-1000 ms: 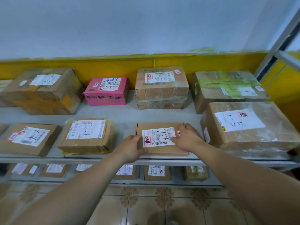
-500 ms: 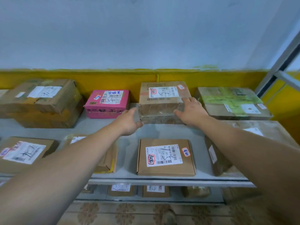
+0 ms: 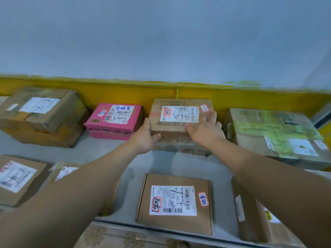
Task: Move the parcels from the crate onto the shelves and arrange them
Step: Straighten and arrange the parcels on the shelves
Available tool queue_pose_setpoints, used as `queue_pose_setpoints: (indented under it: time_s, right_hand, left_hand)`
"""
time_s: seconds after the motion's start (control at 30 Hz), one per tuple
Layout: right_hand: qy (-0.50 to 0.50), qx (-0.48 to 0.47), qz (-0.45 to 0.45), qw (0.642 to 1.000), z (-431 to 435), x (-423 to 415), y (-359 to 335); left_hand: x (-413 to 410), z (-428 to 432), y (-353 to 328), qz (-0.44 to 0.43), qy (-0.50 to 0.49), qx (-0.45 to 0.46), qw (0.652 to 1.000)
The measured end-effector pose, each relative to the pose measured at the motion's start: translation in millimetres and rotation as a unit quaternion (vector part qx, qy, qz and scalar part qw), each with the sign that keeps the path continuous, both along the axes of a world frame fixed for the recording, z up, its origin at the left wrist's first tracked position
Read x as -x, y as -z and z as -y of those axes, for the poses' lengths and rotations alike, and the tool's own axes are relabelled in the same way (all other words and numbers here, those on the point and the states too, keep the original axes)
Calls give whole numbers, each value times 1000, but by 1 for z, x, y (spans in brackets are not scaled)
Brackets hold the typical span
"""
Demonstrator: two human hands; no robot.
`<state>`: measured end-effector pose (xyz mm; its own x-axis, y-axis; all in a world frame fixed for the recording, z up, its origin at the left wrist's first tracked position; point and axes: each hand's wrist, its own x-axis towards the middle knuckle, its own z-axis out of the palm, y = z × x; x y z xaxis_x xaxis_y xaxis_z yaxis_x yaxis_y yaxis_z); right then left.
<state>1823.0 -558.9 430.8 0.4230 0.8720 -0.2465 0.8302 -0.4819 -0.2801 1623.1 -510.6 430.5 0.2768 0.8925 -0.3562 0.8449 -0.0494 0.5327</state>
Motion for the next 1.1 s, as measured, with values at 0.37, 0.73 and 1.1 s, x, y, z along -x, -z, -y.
queue_pose_setpoints:
  time_s: [0.37, 0.73, 1.1]
  right_hand:
    - [-31, -35, -28, 999, 33, -17, -49]
    - [104, 18, 61, 993, 172, -59, -55]
    - [144, 60, 91, 984, 244, -152, -29]
  left_hand:
    - [8, 12, -29, -62, 149, -55, 985]
    - [-40, 101, -42, -27, 330, -81, 940]
    - [-119, 175, -25, 18, 312, 0, 950]
